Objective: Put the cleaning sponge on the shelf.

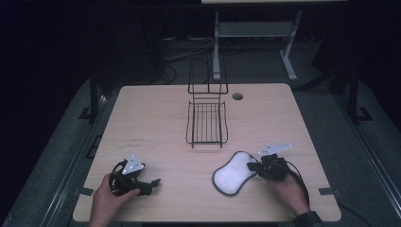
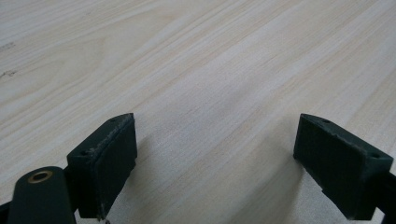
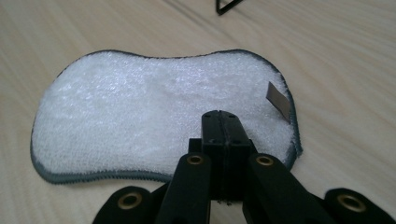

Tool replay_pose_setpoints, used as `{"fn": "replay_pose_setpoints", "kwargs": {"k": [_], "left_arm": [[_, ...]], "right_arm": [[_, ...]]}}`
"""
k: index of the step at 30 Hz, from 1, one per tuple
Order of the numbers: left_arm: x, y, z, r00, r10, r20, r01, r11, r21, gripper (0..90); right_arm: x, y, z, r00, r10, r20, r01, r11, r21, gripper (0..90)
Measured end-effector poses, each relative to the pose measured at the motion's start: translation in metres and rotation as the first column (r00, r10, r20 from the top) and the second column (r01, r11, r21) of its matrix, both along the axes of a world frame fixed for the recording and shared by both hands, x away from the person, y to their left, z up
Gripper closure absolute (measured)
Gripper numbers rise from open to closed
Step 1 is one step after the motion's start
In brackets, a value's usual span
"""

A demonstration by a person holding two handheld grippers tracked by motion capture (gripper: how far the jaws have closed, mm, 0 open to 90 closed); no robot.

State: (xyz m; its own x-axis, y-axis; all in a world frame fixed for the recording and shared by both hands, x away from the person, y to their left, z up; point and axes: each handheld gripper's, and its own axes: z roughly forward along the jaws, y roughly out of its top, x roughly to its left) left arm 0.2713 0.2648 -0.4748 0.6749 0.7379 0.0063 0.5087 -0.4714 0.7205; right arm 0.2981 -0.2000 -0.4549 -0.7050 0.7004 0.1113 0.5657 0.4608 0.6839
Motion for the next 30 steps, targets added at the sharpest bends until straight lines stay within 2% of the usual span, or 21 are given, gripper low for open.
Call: {"fn": "replay_pose_setpoints", "kwargs": {"k": [3,7,10,13,16,17,18,22,26,30], "left_arm": [[0.0,0.0,0.0,1.0,0.0,0.0,0.0,1.0,0.0,12.5],[0.0,0.0,0.0,1.0,0.0,0.0,0.0,1.0,-0.001,12.5],[0.0,0.0,0.0,1.0,0.0,0.0,0.0,1.0,0.0,12.5],[0.0,0.0,0.0,1.0,0.0,0.0,0.0,1.0,-0.001,12.5],[0.0,0.0,0.0,1.0,0.0,0.0,0.0,1.0,0.0,12.5],[0.0,0.0,0.0,1.0,0.0,0.0,0.0,1.0,0.0,12.5],[0.0,0.0,0.0,1.0,0.0,0.0,0.0,1.0,0.0,12.5],[0.0,0.0,0.0,1.0,0.0,0.0,0.0,1.0,0.0,12.5],[0.0,0.0,0.0,1.0,0.0,0.0,0.0,1.0,0.0,12.5],[0.0,0.0,0.0,1.0,0.0,0.0,0.0,1.0,0.0,12.5]], "right_arm": [[0.008,-0.002,0.001,0.9996,-0.018,0.019,0.019,0.999,-0.026,89.6],[0.018,-0.005,0.001,0.9989,-0.04,0.023,0.04,0.999,-0.031,89.6],[0.018,-0.005,0.004,0.9989,-0.04,0.026,0.04,0.999,-0.009,89.6],[0.011,0.002,0.01,0.9995,-0.011,0.029,0.011,1.0,0.017,89.6],[0.004,0.014,0.016,0.9984,0.041,0.039,-0.043,0.998,0.046,89.6],[0.004,0.014,0.016,0.9984,0.041,0.039,-0.043,0.998,0.046,89.6],[-0.001,0.025,0.016,0.9965,0.079,0.028,-0.08,0.995,0.059,89.5],[-0.01,0.048,0.014,0.9889,0.149,0.009,-0.149,0.988,0.047,89.5],[-0.014,0.058,0.01,0.9837,0.18,0.001,-0.18,0.983,0.033,89.5],[-0.017,0.062,0.005,0.9804,0.195,-0.026,-0.195,0.981,0.017,89.5]]}}
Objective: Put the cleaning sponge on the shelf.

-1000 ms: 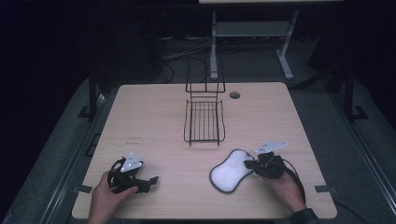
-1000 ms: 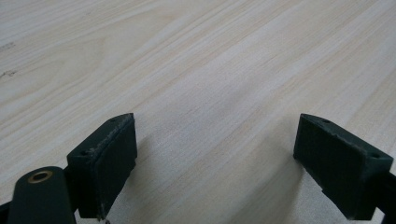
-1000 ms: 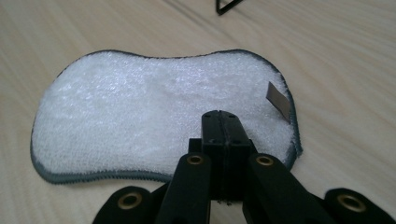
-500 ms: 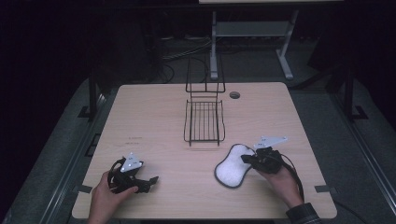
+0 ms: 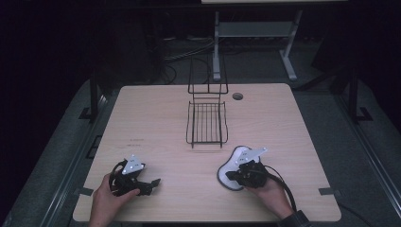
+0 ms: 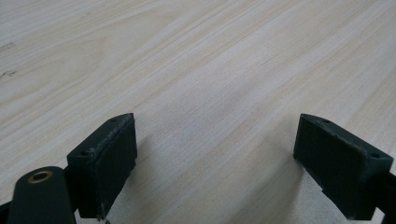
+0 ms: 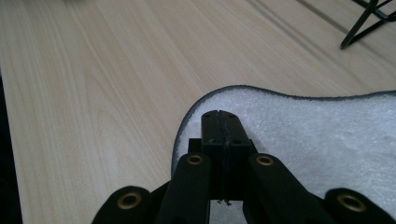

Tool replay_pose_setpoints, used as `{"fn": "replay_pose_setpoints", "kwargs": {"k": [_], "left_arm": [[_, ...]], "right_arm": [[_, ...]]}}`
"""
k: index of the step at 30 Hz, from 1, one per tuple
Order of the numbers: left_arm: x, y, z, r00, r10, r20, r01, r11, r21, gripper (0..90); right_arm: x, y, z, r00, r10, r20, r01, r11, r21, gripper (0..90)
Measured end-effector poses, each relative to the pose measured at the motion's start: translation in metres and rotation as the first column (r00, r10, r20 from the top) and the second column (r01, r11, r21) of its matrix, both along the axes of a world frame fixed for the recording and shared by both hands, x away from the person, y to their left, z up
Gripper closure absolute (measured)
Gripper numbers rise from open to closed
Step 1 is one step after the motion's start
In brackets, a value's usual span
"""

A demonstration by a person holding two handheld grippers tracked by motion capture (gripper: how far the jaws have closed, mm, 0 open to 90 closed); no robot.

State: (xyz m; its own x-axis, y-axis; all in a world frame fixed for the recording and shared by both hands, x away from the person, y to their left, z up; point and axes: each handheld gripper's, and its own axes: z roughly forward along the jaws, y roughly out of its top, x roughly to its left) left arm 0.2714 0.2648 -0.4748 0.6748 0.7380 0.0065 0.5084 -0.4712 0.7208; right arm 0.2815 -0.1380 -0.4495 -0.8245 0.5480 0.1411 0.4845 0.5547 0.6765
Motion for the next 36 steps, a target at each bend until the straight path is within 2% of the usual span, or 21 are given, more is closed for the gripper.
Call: {"fn": "replay_pose_setpoints", "kwargs": {"k": [12,15,27,36], "left_arm": [[0.0,0.0,0.0,1.0,0.0,0.0,0.0,1.0,0.0,12.5],[0.0,0.0,0.0,1.0,0.001,-0.001,-0.001,1.0,-0.002,12.5],[0.0,0.0,0.0,1.0,-0.002,0.002,0.002,1.0,0.002,12.5],[0.0,0.0,0.0,1.0,-0.002,0.002,0.002,1.0,0.002,12.5]], "right_arm": [[-0.009,-0.011,-0.001,0.9999,-0.008,-0.013,0.008,1.0,-0.005,89.0],[-0.011,-0.019,-0.001,0.9995,-0.016,-0.028,0.016,1.0,-0.007,88.5],[-0.019,-0.045,0.0,0.9983,-0.054,-0.023,0.053,0.998,-0.026,88.3],[-0.022,-0.078,0.001,0.9939,-0.104,-0.038,0.102,0.994,-0.034,87.9]]}}
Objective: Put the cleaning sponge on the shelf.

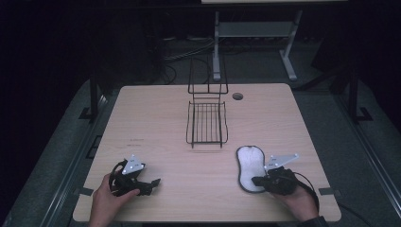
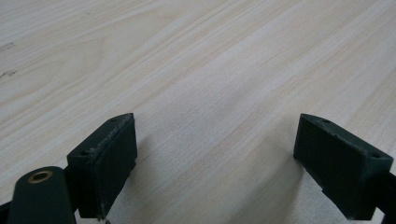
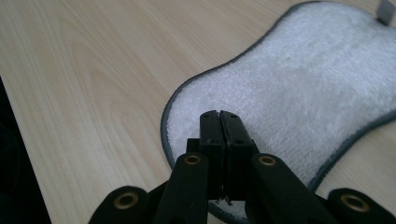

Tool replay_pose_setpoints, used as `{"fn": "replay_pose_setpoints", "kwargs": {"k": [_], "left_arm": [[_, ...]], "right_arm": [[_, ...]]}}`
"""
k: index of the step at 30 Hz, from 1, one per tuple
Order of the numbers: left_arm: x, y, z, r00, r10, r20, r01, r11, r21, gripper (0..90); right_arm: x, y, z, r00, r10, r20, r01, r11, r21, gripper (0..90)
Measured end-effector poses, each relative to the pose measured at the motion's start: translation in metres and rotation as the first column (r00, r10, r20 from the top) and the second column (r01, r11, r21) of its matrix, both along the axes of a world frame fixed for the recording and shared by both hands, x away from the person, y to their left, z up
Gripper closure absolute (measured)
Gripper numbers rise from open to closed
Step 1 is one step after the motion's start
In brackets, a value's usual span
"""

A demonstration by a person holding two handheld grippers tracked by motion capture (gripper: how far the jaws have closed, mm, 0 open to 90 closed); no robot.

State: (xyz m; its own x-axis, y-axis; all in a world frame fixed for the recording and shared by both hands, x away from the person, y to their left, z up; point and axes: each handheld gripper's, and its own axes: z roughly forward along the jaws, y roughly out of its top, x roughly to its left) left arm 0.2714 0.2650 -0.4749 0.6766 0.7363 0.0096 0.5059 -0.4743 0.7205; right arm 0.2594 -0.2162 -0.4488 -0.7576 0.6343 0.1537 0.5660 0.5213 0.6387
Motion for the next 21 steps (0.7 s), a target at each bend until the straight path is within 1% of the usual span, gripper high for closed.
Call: {"fn": "replay_pose_setpoints", "kwargs": {"k": [11,15,21], "left_arm": [[0.0,0.0,0.0,1.0,0.0,0.0,0.0,1.0,0.0,12.5],[0.0,0.0,0.0,1.0,0.0,0.0,0.0,1.0,0.0,12.5],[0.0,0.0,0.0,1.0,0.0,-0.001,0.0,1.0,0.0,12.5]], "right_arm": [[0.003,-0.028,0.002,0.999,-0.044,-0.005,0.044,0.999,-0.03,87.7],[0.005,-0.039,0.002,0.9975,-0.07,-0.004,0.07,0.997,-0.036,87.7],[0.008,-0.054,0.003,0.9926,-0.121,-0.009,0.12,0.992,-0.045,87.4]]}}
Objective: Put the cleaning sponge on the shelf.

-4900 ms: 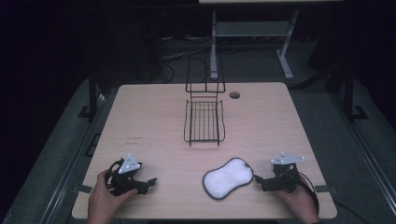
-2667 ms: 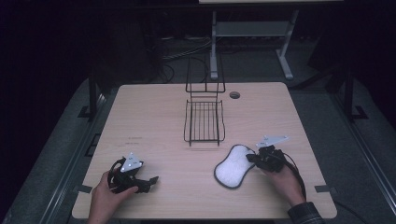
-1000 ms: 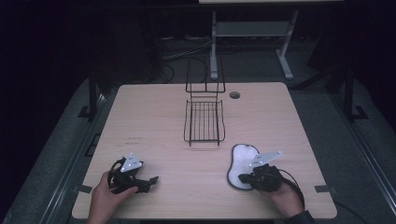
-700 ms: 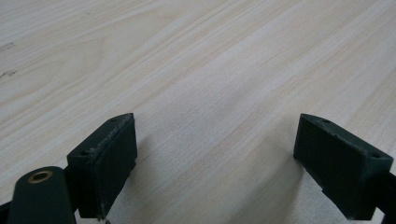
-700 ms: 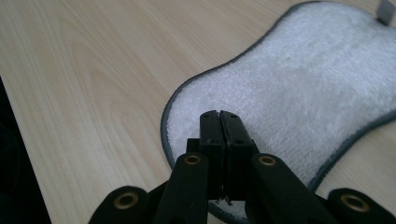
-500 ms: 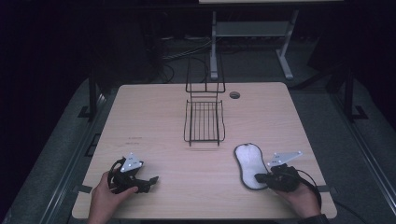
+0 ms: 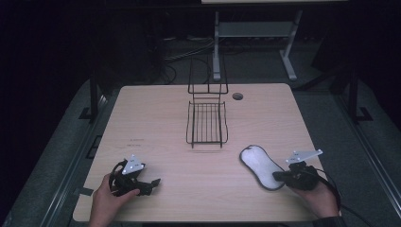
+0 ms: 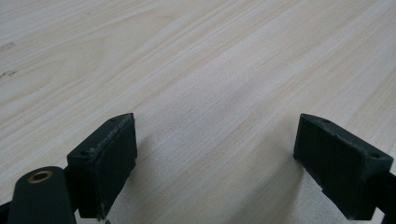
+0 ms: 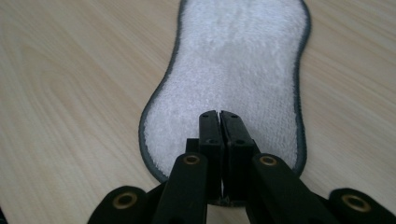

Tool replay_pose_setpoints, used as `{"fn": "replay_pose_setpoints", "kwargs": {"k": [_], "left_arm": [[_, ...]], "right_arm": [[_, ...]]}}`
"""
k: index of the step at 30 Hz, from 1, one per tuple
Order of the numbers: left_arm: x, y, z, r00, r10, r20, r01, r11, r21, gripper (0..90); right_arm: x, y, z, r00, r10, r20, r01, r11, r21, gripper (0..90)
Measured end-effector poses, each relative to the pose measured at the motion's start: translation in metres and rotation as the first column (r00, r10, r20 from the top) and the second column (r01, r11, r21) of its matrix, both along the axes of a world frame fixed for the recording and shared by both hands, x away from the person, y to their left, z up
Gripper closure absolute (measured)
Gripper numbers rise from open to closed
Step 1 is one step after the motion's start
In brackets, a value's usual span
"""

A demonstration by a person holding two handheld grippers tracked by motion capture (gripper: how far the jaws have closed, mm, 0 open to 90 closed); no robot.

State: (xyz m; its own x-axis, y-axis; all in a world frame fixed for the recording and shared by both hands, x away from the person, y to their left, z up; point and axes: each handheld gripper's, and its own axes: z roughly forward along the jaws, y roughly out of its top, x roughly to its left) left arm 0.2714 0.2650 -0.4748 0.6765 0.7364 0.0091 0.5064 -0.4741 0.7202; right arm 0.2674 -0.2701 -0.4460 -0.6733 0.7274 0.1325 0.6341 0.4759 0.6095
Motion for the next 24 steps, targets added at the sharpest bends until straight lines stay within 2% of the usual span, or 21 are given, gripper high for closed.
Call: {"fn": "replay_pose_setpoints", "kwargs": {"k": [6,10,14,23,24], "left_arm": [[0.0,0.0,0.0,1.0,0.0,0.0,0.0,1.0,0.0,12.5],[0.0,0.0,0.0,1.0,0.0,0.0,0.0,1.0,0.0,12.5],[0.0,0.0,0.0,1.0,0.0,0.0,0.0,1.0,0.0,12.5],[0.0,0.0,0.0,1.0,0.002,-0.003,-0.002,1.0,-0.001,12.5],[0.0,0.0,0.0,1.0,0.002,-0.003,-0.002,1.0,-0.001,12.5]], "right_arm": [[0.004,-0.012,0.0,0.9996,-0.029,0.003,0.029,1.0,-0.01,87.2],[0.005,-0.014,0.0,0.9995,-0.03,0.0,0.03,1.0,0.0,86.2],[0.005,-0.013,0.004,0.9997,-0.023,-0.004,0.024,1.0,0.019,77.6],[0.015,-0.005,0.012,0.9969,-0.072,0.033,0.071,0.997,0.024,42.2],[0.015,-0.005,0.012,0.9969,-0.072,0.033,0.071,0.997,0.024,42.2]]}}
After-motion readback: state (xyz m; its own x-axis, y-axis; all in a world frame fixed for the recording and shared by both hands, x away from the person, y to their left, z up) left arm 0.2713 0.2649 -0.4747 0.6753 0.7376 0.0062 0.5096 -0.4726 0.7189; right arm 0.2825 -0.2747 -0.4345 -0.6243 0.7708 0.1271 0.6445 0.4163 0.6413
